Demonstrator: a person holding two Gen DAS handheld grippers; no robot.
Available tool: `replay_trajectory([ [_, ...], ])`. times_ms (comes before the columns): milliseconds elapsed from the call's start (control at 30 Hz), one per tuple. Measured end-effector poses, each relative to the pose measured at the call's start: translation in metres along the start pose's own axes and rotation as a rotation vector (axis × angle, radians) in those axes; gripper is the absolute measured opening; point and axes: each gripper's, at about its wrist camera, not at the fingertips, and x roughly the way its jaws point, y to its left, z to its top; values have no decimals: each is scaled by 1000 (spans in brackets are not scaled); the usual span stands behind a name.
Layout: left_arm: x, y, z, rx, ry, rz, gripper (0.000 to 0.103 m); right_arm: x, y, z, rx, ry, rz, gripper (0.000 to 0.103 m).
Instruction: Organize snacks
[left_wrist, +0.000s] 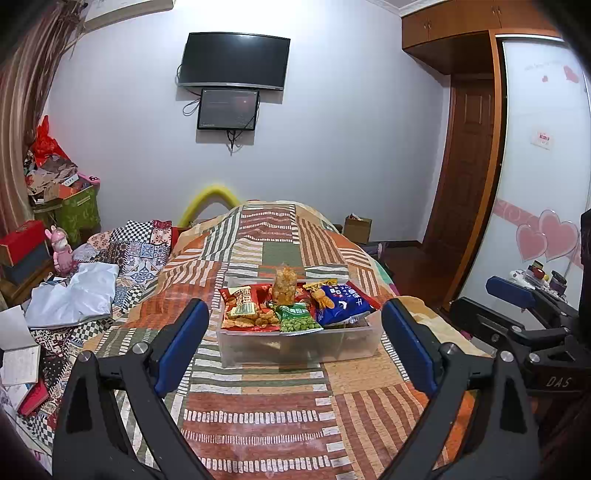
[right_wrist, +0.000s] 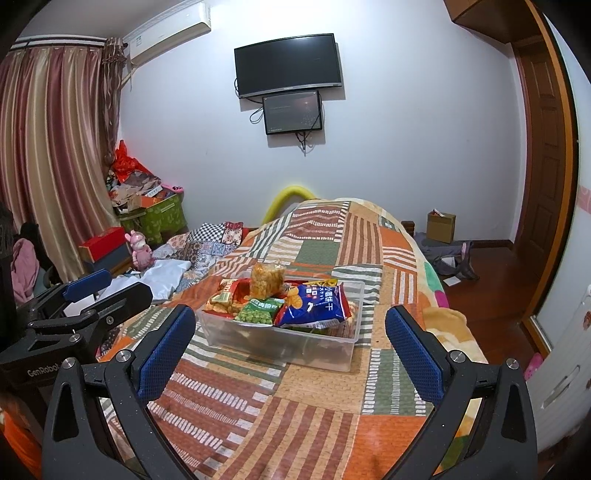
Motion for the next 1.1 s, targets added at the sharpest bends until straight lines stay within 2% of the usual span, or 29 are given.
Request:
replay_trajectory([
  [833,-4,-5,2,9,-8,-18,96,-4,2,2,3,-9,-6,103],
  [1100,-5,-3,1,4,-9,-24,101,-5,1,2,5,-9,-8,103],
])
